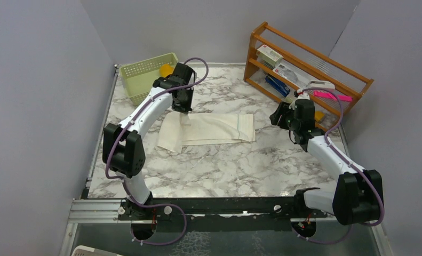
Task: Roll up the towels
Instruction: Fold the towel at the center of the board.
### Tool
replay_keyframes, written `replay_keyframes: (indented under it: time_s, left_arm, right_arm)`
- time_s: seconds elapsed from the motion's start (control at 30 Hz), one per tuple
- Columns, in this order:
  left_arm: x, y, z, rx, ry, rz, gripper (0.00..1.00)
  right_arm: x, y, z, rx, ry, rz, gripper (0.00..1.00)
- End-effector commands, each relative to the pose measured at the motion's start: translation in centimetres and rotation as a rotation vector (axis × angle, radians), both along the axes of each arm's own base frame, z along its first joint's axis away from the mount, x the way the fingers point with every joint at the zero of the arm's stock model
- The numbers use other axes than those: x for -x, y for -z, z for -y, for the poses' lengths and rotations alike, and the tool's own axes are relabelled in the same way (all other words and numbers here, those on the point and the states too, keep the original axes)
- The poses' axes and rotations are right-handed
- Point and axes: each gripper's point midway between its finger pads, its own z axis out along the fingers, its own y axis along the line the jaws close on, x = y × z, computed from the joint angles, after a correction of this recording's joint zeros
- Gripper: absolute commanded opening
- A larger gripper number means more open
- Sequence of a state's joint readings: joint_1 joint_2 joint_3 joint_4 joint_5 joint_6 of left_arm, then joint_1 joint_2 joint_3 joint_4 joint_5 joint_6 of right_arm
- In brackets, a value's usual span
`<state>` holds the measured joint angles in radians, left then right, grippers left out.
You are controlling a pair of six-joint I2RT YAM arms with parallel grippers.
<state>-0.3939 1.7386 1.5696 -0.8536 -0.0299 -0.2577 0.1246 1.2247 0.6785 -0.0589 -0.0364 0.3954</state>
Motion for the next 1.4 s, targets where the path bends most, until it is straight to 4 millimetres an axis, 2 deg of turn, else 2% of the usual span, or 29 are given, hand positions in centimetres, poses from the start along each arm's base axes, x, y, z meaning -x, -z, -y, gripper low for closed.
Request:
replay_keyframes:
  time_s: [0.0, 0.13, 0.23, 0.3, 0.4, 0.5, 0.57, 0.67, 0.83, 0.93, 1.0, 1.03, 1.37]
  left_arm:
    - [0.5, 0.3, -0.7, -0.040, -0.009, -0.041, 0.00]
    - [0.9, 0.1, -2.0, -0.097, -0.003, -0.037, 0.00]
    - [0.8, -0.7, -4.6, -0.149, -0.042, -0.014, 0.00]
    - [0.5, -2.3, -7.6, -0.159, -0.111, 0.027, 0.00]
    - [0.0, -4.7, -13.6, -0.190, -0.268, 0.092, 0.00]
    - [0.1, -6.6, -19.6, -0.301, -0.437, 0.167, 0.00]
    - [0.0, -7.1, -21.7, -0.339, -0.485, 0.189, 0.00]
    - [-0.7, -6.3, -22.6, -0.330, -0.490, 0.182, 0.00]
    - [-1.7, -3.1, -22.4, -0.295, -0.462, 0.096, 0.00]
    - [-1.9, -1.4, -22.4, -0.280, -0.455, 0.052, 0.00]
    - [-1.8, -1.0, -22.6, -0.272, -0.459, 0.044, 0.00]
    - [-1.9, 0.0, -22.8, -0.270, -0.458, 0.020, 0.00]
    - [-0.8, 3.6, -25.6, -0.191, -0.526, -0.051, 0.14]
  right_arm:
    - [-0.6, -1.2, -0.5, -0.016, -0.019, 0.038, 0.54]
    - [-0.7, -1.0, -0.7, -0.018, -0.024, 0.030, 0.55]
    - [-0.8, -0.9, -0.8, -0.021, -0.032, 0.027, 0.54]
    - [-0.8, -0.9, -1.0, -0.022, -0.044, 0.026, 0.54]
    - [-0.8, -0.7, -1.2, -0.029, -0.057, 0.023, 0.54]
    - [-0.7, -0.5, -1.7, -0.042, -0.079, 0.020, 0.54]
    - [-0.8, -0.4, -1.8, -0.047, -0.084, 0.019, 0.54]
    - [-0.8, -0.3, -1.9, -0.050, -0.091, 0.015, 0.54]
    - [-0.5, -0.1, -1.8, -0.038, -0.094, 0.014, 0.54]
    - [-0.4, 0.1, -2.3, -0.047, -0.126, 0.012, 0.54]
    - [-0.4, 0.3, -2.6, -0.053, -0.141, 0.004, 0.54]
    - [-0.4, 0.5, -2.7, -0.056, -0.149, -0.004, 0.54]
    - [-0.4, 1.3, -3.8, -0.086, -0.200, -0.038, 0.54]
